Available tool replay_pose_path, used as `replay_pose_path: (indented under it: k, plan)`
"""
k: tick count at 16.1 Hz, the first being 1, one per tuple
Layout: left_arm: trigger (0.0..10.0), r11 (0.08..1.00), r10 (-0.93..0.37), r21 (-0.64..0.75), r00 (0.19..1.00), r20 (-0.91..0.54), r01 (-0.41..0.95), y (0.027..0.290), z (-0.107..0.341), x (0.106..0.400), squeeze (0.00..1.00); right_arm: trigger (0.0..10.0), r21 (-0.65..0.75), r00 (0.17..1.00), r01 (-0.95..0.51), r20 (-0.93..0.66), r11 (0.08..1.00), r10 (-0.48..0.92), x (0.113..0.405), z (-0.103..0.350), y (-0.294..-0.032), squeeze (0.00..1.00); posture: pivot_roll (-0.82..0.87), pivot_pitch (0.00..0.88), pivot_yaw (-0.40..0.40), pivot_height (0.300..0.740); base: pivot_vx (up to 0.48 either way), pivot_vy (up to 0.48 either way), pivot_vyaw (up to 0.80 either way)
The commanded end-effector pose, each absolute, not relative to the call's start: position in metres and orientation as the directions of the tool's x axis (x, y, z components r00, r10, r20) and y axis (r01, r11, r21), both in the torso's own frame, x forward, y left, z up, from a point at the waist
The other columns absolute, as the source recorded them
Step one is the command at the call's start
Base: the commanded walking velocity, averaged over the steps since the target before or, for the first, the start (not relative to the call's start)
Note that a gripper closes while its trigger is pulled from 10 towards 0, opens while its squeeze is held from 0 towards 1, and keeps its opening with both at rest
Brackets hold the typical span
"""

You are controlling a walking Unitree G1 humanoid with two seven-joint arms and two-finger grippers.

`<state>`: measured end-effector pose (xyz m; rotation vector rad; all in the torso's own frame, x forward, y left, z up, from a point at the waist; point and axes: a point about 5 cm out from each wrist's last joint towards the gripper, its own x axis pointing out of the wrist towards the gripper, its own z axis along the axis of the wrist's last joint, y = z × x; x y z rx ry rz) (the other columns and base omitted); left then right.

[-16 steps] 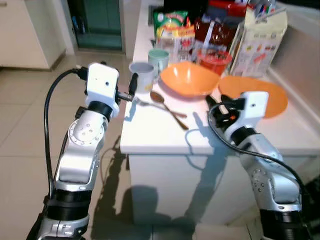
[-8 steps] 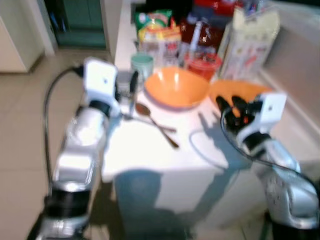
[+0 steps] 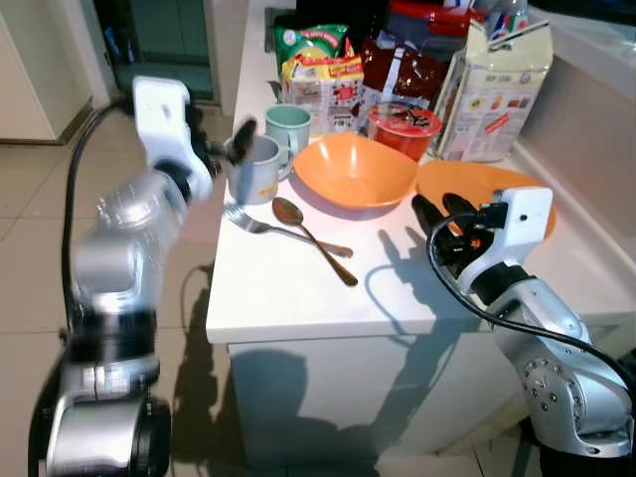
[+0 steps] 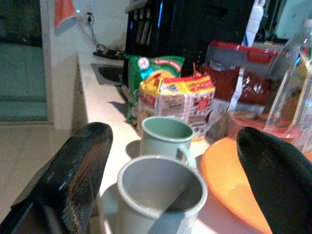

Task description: Setting the table

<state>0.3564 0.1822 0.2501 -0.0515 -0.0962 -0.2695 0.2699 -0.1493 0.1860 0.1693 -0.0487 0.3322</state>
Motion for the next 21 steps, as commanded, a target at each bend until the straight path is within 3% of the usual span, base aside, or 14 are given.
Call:
replay_pose_path:
  k: [1, 2, 6, 10, 13, 18, 21]
  plan:
    - [10.0, 0.956, -0.278, -0.089, 0.96, 0.036, 0.28, 0.183, 0.247, 0.367, 1.0, 10.0, 0.138, 0.941, -0.337, 0.089, 0.931, 0.327, 0.269, 0.193, -0.151, 0.0, 0.01, 0.0, -0.089, 0.74, 0.0, 0.0, 0.0]
    - [10.0, 0.965, -0.251, -0.088, 0.966, -0.057, 0.246, 0.19, 0.24, 0.38, 0.0, 10.0, 0.135, 0.94, -0.34, 0.087, 0.931, 0.331, 0.268, 0.194, -0.151, 0.0, 0.01, 0.0, -0.086, 0.74, 0.0, 0.0, 0.0]
    - [10.0, 0.964, -0.208, -0.191, 0.97, -0.128, 0.182, 0.198, 0.23, 0.401, 0.0, 10.0, 0.129, 0.936, -0.35, 0.086, 0.928, 0.341, 0.266, 0.195, -0.149, 0.0, -0.01, 0.0, -0.084, 0.74, 0.0, 0.0, 0.0]
    - [10.0, 0.969, -0.187, -0.19, 0.969, -0.161, 0.155, 0.199, 0.227, 0.41, 0.0, 10.0, 0.121, 0.929, -0.37, 0.08, 0.921, 0.362, 0.265, 0.196, -0.148, 0.0, -0.02, 0.0, -0.081, 0.74, 0.0, 0.0, 0.0]
    - [10.0, 0.961, -0.194, -0.232, 0.966, -0.172, 0.152, 0.201, 0.225, 0.413, 0.0, 10.0, 0.096, 0.865, -0.501, 0.041, 0.86, 0.5, 0.258, 0.195, -0.138, 0.0, -0.03, 0.0, -0.079, 0.74, 0.0, 0.0, 0.0]
    - [10.0, 0.949, -0.264, -0.23, 0.943, -0.2, 0.217, 0.203, 0.229, 0.413, 0.0, 10.0, 0.064, 0.66, -0.75, -0.003, 0.659, 0.751, 0.24, 0.202, -0.133, 0.0, -0.02, 0.0, -0.084, 0.74, 0.0, 0.0, 0.0]
    - [10.0, 0.944, -0.296, -0.224, 0.92, -0.256, 0.241, 0.201, 0.223, 0.412, 0.0, 10.0, 0.045, 0.629, -0.776, -0.031, 0.63, 0.777, 0.237, 0.201, -0.133, 0.0, -0.02, 0.0, -0.085, 0.74, 0.0, 0.0, 0.0]
